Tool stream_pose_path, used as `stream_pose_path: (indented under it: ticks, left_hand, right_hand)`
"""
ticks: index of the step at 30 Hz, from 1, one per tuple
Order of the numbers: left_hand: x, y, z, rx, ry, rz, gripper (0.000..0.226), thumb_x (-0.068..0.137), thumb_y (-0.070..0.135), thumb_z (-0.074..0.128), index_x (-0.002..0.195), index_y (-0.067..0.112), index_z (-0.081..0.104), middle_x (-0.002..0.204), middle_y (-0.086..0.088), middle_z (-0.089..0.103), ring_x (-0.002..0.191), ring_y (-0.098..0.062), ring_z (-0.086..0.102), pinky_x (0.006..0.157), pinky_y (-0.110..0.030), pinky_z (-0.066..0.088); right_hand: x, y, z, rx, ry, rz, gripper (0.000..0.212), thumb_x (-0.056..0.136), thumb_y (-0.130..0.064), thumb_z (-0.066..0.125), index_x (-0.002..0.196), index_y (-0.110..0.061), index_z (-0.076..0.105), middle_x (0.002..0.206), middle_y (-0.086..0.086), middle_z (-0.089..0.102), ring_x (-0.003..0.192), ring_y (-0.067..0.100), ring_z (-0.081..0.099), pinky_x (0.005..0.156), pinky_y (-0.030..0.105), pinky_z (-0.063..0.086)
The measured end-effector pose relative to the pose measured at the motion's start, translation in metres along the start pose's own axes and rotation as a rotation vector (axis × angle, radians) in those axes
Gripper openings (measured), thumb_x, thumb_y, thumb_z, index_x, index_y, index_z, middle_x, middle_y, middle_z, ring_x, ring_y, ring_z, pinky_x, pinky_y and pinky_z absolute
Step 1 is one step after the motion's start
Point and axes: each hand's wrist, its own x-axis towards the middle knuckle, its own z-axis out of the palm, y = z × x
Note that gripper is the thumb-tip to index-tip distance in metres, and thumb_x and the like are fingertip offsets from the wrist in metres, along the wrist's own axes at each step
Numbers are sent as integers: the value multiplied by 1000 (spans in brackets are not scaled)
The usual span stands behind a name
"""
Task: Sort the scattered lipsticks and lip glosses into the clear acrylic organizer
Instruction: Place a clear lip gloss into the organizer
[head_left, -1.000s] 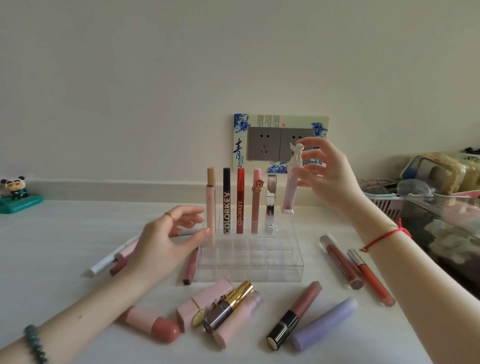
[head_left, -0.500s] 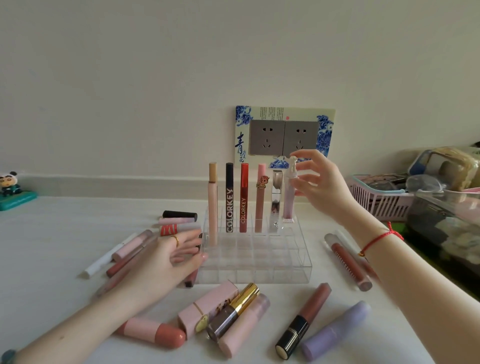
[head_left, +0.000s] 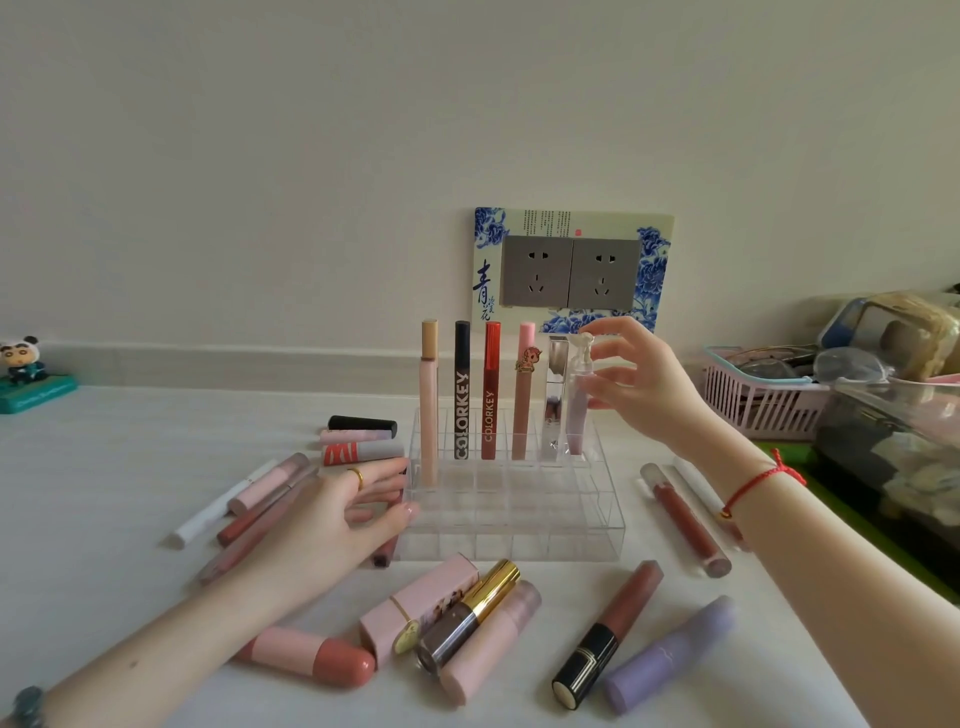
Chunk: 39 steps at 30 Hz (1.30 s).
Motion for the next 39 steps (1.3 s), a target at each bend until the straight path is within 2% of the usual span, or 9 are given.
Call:
stream_pose_path:
  ticks: [6,11,15,20,23,26,30,34,39]
  left_hand:
    - [0,-1,0,-4,2,-3,51,80,24,66,128,20,49,122,12,57,106,8,53,82,-3,42]
    - [0,0,0,4,-10,-12,52,81,25,65,129,21,48,122,12,57,108,5,54,85,-7,43]
    - [0,0,0,-1,-9,-20,51,81,25,65,128,22,48,121,14,56,105,8,53,82,-5,42]
    - [-1,0,-1,-5,-28,-39,50,81,27,64,128,25,48,121,15,57,108,5,54,89,-12,42]
    - [-1,0,-1,8,-23,-30,49,81,28,64,127,26,48,116,19,55,104,10,52,81,-4,42]
    - [0,0,-1,7,-29,-28,49,80,27,64,127,23,49,118,16,57,105,9,53,83,-6,43]
    - [1,-2,-1,-6,-33,-29,48,81,25,65,126,21,50,120,10,59,106,6,54,86,-10,42]
    - [1,-4,0,-28,-35,-41,48,80,24,65,126,21,51,121,8,59,109,3,54,85,-11,43]
    - [1,-5,-1,-11,-42,-34,45,80,26,65,124,23,52,120,9,59,108,3,54,87,-15,44]
  right_hand:
    - [-1,1,-2,2,-21,6,52,79,7,61,115,-27,46,89,1,55,69,12,63,62,25,59]
    - [-2,1,-2,-17,-31,17,58,77,7,63,124,-23,43,88,1,55,71,15,63,62,25,59]
    - [-2,3,-3,-36,-34,25,61,77,9,63,124,-24,43,87,0,56,71,17,64,65,30,59]
    - [-3,4,-4,-100,-40,20,65,75,5,66,126,-26,41,88,-4,57,70,14,65,73,37,58]
    - [-4,0,-8,-115,-62,30,68,74,-4,71,128,-29,39,94,-6,59,72,7,67,73,27,58]
    - [-6,-11,-22,-99,-57,32,72,70,-17,74,130,-31,38,102,-6,62,82,3,67,67,14,54]
    - [-8,-30,-49,-102,31,9,64,72,-21,73,127,-31,42,104,-6,65,84,7,68,73,23,57]
    - [-15,-43,-69,-106,91,22,49,75,-17,71,118,-30,53,97,-6,68,80,10,69,70,24,58]
    - [-33,-33,-77,-347,7,127,37,77,-15,68,108,-30,56,89,-9,67,79,7,66,71,25,54]
